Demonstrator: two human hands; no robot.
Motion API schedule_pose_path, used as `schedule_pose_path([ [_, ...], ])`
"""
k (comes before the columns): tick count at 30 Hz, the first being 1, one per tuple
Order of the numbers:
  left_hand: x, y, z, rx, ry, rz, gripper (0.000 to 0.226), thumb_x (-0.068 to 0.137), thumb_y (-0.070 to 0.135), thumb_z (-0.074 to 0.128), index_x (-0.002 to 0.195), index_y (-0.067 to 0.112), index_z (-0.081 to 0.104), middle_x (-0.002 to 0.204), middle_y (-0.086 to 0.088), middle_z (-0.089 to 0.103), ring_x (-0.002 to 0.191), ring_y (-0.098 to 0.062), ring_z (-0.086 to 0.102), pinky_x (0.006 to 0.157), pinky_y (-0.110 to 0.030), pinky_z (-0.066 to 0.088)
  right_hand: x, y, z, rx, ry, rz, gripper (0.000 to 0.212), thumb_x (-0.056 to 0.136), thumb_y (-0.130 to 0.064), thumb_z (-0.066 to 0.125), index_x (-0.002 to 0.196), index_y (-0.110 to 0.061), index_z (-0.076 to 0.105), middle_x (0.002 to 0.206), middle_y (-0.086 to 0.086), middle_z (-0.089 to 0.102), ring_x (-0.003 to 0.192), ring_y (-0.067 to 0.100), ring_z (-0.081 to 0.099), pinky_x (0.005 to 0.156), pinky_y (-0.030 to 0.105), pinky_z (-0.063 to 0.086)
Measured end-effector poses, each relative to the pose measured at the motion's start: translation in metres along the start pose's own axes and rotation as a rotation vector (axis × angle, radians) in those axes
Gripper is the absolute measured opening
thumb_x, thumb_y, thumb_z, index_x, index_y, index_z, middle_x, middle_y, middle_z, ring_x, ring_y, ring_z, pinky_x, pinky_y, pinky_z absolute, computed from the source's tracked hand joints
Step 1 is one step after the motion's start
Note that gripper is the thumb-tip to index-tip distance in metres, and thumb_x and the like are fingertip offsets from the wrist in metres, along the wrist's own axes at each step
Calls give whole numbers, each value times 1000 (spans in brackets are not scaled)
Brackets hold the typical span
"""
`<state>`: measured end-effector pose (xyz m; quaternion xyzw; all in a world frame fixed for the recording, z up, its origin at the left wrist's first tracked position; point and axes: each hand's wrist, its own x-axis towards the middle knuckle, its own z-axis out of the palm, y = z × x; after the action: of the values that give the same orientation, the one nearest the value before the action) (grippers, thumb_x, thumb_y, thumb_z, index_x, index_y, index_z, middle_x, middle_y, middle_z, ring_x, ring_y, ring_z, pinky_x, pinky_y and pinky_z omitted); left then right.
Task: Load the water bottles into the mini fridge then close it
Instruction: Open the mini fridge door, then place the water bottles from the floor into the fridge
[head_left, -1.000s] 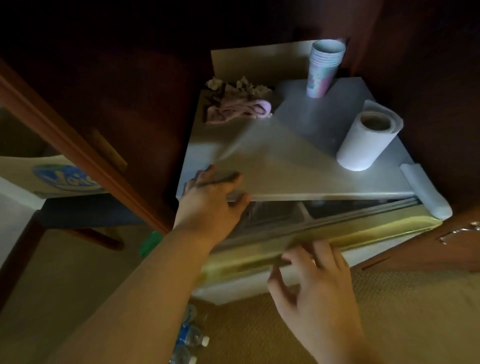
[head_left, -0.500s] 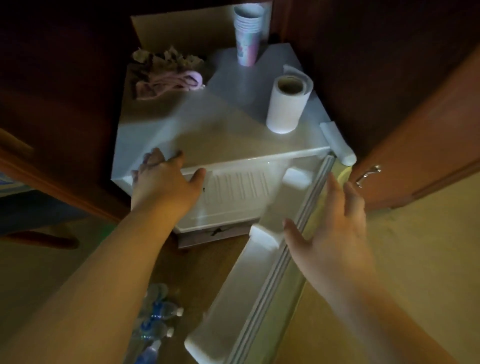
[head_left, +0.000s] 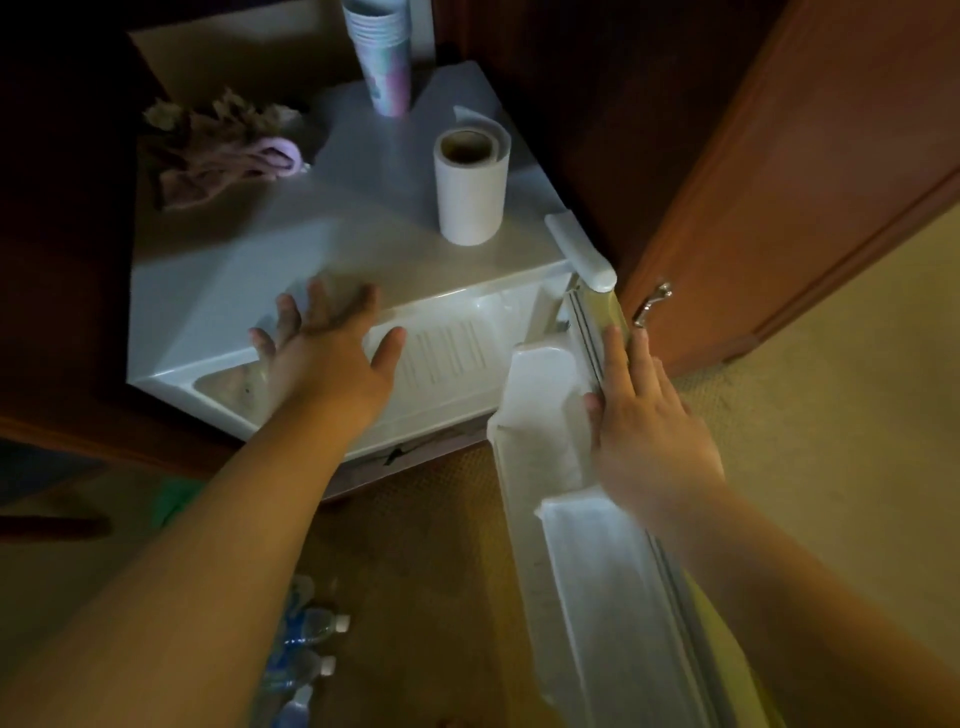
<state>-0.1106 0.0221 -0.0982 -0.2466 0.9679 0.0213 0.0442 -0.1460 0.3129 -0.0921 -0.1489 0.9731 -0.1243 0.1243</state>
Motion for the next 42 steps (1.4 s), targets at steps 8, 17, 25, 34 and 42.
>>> schedule_pose_path([
  [8,5,4,0,13,28,-42,64,99,70,16,156,46,30,171,-10,15,154,-44,13,119,-68,16,3,18,-12,-109,-29,137,76,104,-26,31,153,-40,-27,168,11,-18,155,32,-14,124,57,8],
  [17,4,5,2,10,60,-44,61,100,68,21,152,42,40,168,-11,22,151,-45,20,117,-70,20,14,46,-17,-261,-5,142,68,95,-74,8,147,-52,-30,169,2,-19,152,46,-16,109,82,0],
  [25,2,3,-3,-7,54,-23,63,98,71,18,148,41,42,161,-11,29,146,-45,28,115,-70,26,22,62,-21,-344,14,71,82,83,-89,5,147,-52,-30,168,2,-21,149,51,-17,105,86,2],
  [34,-3,9,-8,-130,30,-101,55,103,60,36,155,41,36,166,-5,22,153,-37,20,121,-64,19,29,75,-28,-375,-12,-9,91,79,-93,11,147,-51,-32,167,2,-24,150,48,-18,107,84,4],
  [42,-86,4,-13,-417,-42,-220,77,97,63,47,162,44,10,172,5,3,158,-25,6,124,-56,23,2,37,-5,-257,109,-259,84,93,-68,29,161,-33,-6,170,6,-12,155,35,-14,112,79,4],
])
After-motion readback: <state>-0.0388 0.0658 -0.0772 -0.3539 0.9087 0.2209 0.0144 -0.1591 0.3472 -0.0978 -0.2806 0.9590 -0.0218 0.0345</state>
